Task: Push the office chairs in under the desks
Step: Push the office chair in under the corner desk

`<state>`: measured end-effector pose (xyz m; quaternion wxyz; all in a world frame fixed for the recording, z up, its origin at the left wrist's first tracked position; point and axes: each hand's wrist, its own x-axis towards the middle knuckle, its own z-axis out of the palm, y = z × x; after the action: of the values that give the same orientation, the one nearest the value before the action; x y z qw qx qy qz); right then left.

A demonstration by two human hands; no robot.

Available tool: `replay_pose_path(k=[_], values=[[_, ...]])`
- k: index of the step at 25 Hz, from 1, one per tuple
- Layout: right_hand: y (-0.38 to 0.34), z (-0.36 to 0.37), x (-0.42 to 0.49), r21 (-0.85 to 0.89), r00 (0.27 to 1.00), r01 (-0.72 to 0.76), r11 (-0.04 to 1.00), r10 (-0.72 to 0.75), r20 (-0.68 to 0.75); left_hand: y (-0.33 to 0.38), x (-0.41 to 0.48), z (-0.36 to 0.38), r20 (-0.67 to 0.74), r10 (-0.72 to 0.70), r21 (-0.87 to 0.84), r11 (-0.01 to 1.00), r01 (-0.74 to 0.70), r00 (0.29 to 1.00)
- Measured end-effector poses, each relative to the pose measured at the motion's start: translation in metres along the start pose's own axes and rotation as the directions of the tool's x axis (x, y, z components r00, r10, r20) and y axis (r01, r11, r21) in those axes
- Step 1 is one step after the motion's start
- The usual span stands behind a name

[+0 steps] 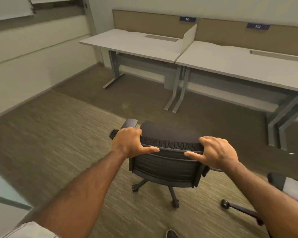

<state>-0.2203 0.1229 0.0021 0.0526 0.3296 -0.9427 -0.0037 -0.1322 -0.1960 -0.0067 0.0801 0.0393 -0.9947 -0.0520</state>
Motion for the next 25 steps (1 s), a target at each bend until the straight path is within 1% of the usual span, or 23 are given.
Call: replay_pose_path(k=[7,11,12,14,16,18,19,21,22,25], values=[[0.04,0.013,0.087,0.089,0.997,0.072,0.993,-0.071,-0.012,-0.004,0.054,0.012,-0.03,-0.111,0.068,0.991,0.113,0.993],[0.058,0.019,0.137,0.093,0.99,0.137,0.986,-0.135,-0.025,-0.01,0.084,0.018,-0.064,-0.173,0.095,0.979,0.179,0.983],[0.061,0.021,0.149,0.094,0.989,0.15,0.984,-0.149,-0.022,-0.012,0.09,0.018,-0.057,-0.184,0.091,0.978,0.188,0.981],[0.063,0.025,0.179,0.131,0.987,0.158,0.979,-0.16,0.006,-0.024,0.107,0.015,-0.001,-0.196,0.022,0.98,0.196,0.981],[0.056,0.026,0.213,0.19,0.986,0.146,0.971,-0.159,0.053,-0.047,0.128,0.005,0.127,-0.201,-0.064,0.976,0.21,0.971],[0.043,0.026,0.254,0.211,0.98,0.126,0.969,-0.154,0.125,-0.08,0.154,-0.002,0.225,-0.203,-0.071,0.972,0.223,0.953],[0.034,0.027,0.273,0.209,0.978,0.109,0.972,-0.143,0.155,-0.096,0.166,-0.003,0.24,-0.199,-0.064,0.973,0.22,0.95],[0.019,0.031,0.311,0.189,0.975,0.083,0.978,-0.119,0.189,-0.132,0.19,-0.002,0.223,-0.185,-0.043,0.979,0.199,0.957],[0.009,0.035,0.331,0.172,0.976,0.085,0.981,-0.116,0.182,-0.154,0.202,0.0,0.21,-0.177,-0.033,0.982,0.188,0.962],[-0.025,0.043,0.377,0.149,0.989,0.101,0.984,-0.116,0.097,-0.212,0.23,0.006,0.181,-0.132,-0.022,0.99,0.138,0.974]])
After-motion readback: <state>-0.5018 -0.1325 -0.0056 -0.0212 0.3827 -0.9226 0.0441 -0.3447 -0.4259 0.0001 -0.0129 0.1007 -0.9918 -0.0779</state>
